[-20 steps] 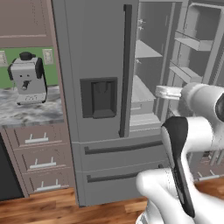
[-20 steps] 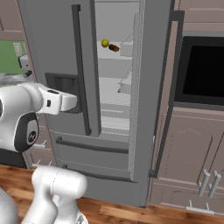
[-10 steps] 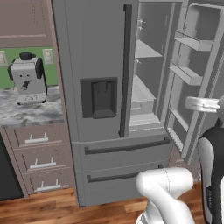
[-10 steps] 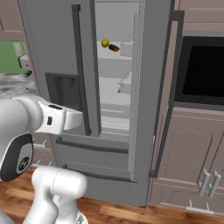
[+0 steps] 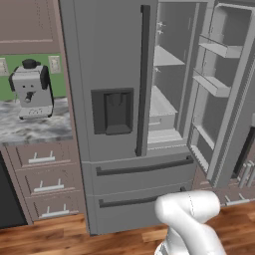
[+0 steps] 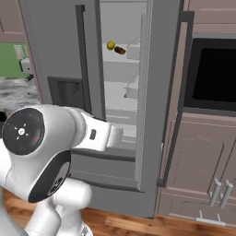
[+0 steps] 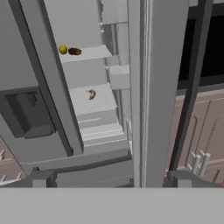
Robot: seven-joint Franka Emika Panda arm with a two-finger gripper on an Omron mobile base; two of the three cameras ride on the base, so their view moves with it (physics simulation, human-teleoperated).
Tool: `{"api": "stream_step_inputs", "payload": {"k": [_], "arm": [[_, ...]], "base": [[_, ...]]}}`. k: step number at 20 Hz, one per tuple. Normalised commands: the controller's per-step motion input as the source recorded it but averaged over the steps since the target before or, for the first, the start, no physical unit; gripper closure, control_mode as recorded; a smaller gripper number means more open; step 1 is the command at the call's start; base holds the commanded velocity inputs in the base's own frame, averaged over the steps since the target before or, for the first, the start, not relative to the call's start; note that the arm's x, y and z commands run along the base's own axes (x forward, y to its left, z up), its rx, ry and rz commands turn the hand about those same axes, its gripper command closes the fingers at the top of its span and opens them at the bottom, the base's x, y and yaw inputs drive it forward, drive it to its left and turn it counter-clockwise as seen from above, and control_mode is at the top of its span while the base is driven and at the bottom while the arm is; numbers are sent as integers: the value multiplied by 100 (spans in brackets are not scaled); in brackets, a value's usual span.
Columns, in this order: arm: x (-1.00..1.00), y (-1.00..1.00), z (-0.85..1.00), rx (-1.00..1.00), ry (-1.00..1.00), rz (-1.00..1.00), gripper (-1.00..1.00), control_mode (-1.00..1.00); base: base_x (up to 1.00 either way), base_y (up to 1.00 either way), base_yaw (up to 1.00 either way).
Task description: Place the sweet potato in the correct fridge rack based on whether it is a fruit or vegetable. Finally, close the fridge door.
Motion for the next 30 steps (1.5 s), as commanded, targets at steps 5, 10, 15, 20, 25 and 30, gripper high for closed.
{"api": "stream_step_inputs", "payload": {"k": [5, 10, 15, 20, 25, 30], "arm": [[-8, -67, -9, 0, 0, 1, -100, -100], [0, -46, -15, 0, 0, 0, -100, -100], [0, -71, -20, 0, 0, 0, -100, -100], [9, -58, -14, 0, 0, 0, -100, -100], [26, -40, -14, 0, 0, 0, -100, -100], [30, -16, -14, 0, 0, 0, -100, -100]], "base": [[0, 0, 0], [0, 0, 0], [0, 0, 0], [0, 0, 0], [0, 0, 0], [0, 0, 0]]}}
